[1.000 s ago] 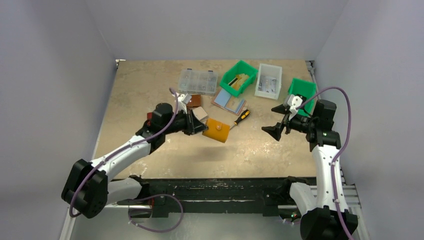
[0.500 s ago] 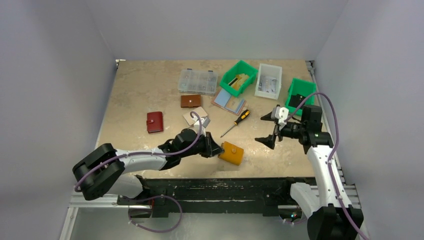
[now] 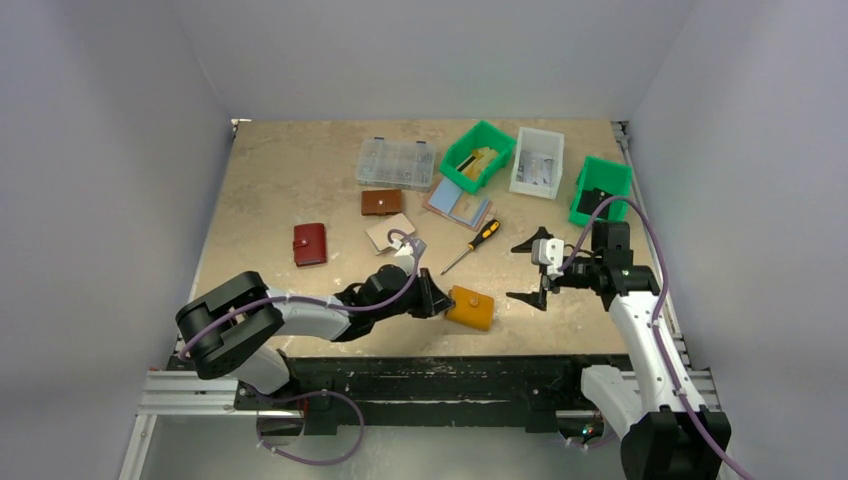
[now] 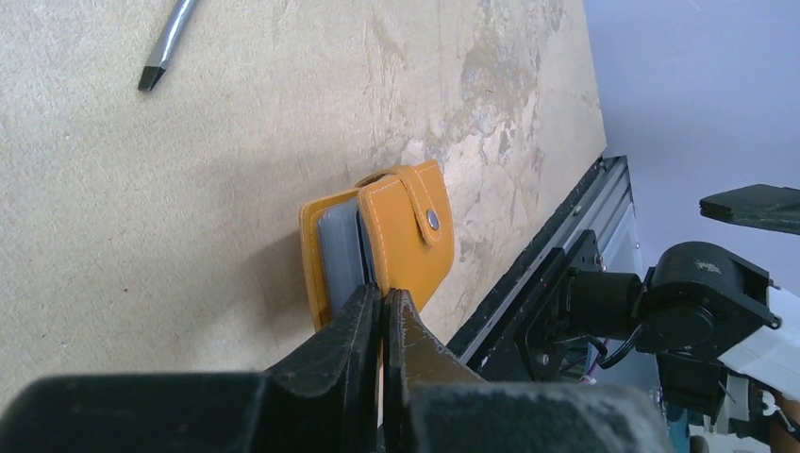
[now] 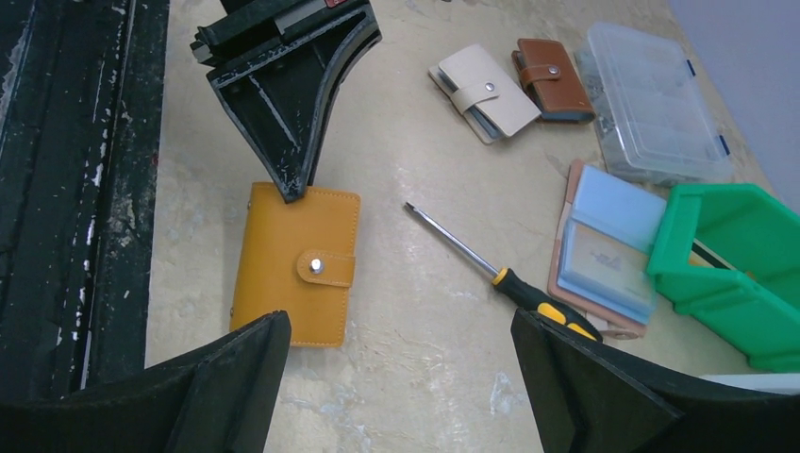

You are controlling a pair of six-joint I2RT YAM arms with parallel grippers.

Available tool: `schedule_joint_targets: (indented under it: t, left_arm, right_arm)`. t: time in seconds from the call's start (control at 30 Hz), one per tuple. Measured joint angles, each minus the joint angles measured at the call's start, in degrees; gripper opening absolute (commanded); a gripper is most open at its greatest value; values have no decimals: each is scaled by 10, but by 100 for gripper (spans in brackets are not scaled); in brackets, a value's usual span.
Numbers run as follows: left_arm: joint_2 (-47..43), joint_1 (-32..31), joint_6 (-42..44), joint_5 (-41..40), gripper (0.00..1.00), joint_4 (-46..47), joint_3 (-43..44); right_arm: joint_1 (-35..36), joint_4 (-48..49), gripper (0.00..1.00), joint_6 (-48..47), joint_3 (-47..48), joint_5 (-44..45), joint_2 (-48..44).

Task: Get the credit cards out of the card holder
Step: Place the card holder at the center of the board, then open the card holder at the center of the board.

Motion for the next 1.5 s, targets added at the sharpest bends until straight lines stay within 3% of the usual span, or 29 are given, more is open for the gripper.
schedule_joint_targets:
  t: [0.17, 0.47, 0.7, 1.13, 1.5]
  left_arm:
    - [0, -2, 2, -17, 38, -17, 7]
    - [-91, -4, 17, -67, 59, -65, -7]
    - [-185, -4, 28, -101, 95, -75, -46]
    - [-243, -4, 20, -131, 91, -133, -82]
    - [-219, -4, 0, -129, 85, -99, -116]
  right_arm:
    - [0, -2, 99, -9, 0, 9, 0]
    - [0, -21, 99, -16, 0, 8, 0]
    - [57, -29, 98, -28, 0, 10, 4]
    - [323, 97, 81, 68, 0, 214, 103]
    - [389, 187, 66, 137, -26, 341, 159]
